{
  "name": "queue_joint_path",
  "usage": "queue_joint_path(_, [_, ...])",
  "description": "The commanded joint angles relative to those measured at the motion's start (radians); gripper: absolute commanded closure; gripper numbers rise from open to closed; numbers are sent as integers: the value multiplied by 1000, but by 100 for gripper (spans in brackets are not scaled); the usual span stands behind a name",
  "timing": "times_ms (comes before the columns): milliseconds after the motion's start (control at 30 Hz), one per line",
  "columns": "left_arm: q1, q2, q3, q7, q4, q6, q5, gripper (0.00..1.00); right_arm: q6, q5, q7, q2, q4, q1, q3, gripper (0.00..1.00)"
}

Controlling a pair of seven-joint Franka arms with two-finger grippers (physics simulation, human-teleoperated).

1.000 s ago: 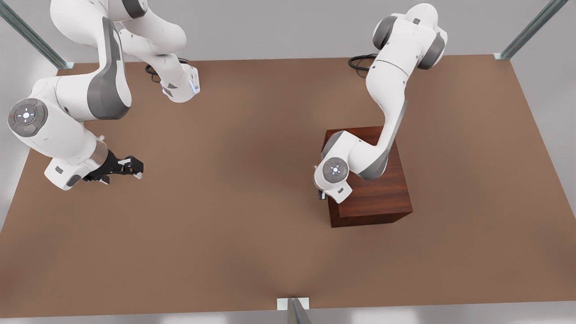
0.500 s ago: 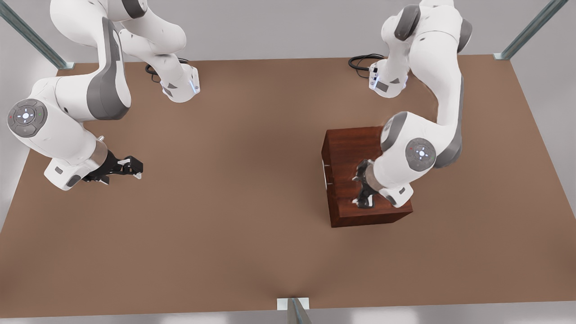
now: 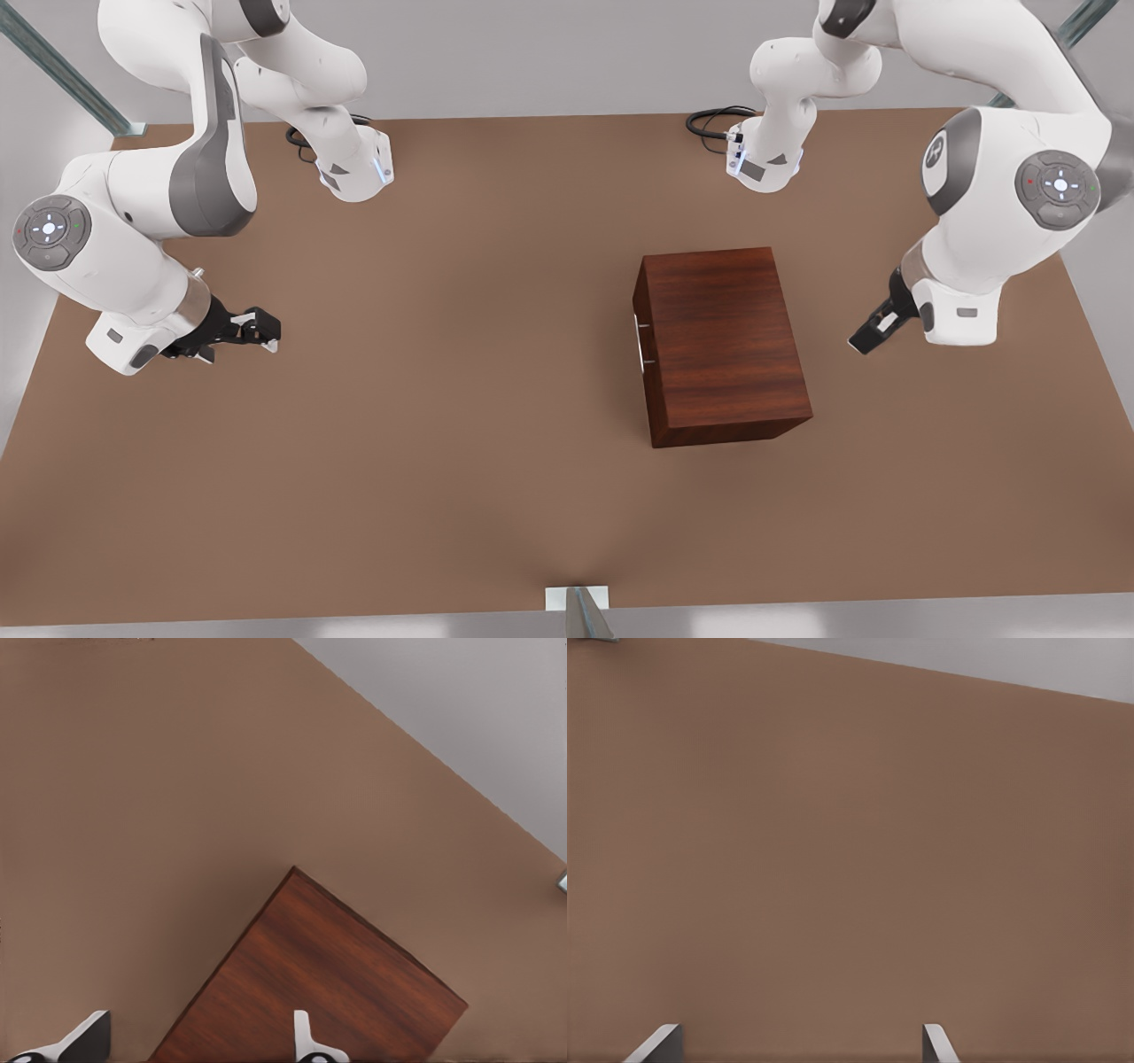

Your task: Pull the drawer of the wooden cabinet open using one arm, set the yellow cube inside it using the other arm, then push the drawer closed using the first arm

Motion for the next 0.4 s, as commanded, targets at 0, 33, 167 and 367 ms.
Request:
queue_joint_path(0, [3, 1, -5, 757, 1, -32, -57, 0, 0, 1, -8, -1, 1, 0, -2, 0])
queue_joint_path(33, [0, 1, -6, 755, 1, -32, -59, 0, 0, 1, -8, -1, -1, 0, -2, 0])
queue_joint_path(167, [-1, 1, -5, 762, 1, -26, -54, 0, 0, 1, -9, -1, -1, 0, -2, 0])
queue_joint_path(367, [-3, 4, -6, 763, 1, -25, -53, 0, 0, 2, -14, -1, -1, 0, -3, 0])
